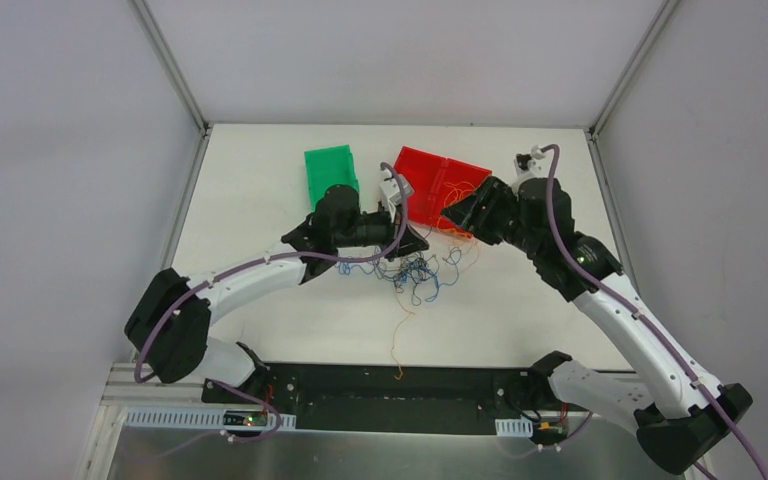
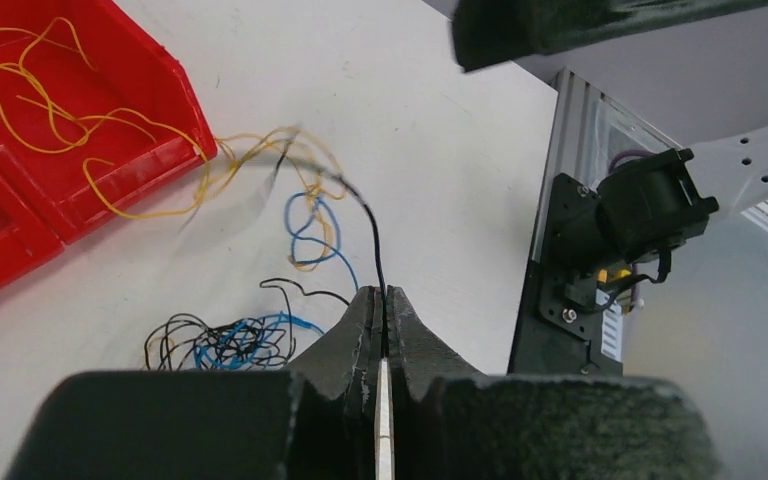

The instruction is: Untangle the cables

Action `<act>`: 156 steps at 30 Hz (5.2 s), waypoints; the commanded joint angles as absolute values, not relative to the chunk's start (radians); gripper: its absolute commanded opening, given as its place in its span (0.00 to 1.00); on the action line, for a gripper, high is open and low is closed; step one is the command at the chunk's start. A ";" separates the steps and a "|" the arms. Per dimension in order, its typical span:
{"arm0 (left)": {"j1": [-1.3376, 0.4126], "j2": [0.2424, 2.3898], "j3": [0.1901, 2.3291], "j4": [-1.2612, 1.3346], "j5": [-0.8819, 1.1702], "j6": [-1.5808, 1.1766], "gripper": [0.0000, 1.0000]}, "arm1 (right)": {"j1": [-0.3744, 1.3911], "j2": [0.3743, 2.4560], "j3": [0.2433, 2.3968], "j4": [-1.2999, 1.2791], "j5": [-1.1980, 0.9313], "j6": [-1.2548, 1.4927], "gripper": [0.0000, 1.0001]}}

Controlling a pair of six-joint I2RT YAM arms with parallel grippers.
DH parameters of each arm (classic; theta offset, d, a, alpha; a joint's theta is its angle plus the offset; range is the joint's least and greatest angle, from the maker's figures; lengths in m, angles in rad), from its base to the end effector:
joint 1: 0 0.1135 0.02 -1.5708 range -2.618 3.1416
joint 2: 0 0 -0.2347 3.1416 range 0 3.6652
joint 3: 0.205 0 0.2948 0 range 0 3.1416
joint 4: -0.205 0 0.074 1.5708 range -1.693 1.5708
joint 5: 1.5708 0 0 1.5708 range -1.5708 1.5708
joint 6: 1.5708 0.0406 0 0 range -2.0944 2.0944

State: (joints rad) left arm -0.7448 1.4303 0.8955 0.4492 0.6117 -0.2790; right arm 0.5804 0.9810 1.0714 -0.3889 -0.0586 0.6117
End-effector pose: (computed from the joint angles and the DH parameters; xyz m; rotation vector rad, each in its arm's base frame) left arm 0.2584 -0.2699 0.2412 0.8894 1.5715 -1.2572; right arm 0.2336 0.1561 0.3607 -0.0118 1.9636 0.8616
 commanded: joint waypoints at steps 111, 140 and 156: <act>-0.918 1.903 1.343 -0.217 0.268 0.090 0.64 | 0.351 0.772 0.618 -0.108 0.300 0.543 0.00; -0.636 1.064 0.735 -0.003 -0.310 -0.514 0.00 | 0.351 0.717 0.609 -0.144 0.400 0.523 0.00; -0.637 1.119 0.773 -0.005 -0.233 -0.486 0.00 | 0.353 0.906 0.966 -0.189 -0.101 0.401 0.00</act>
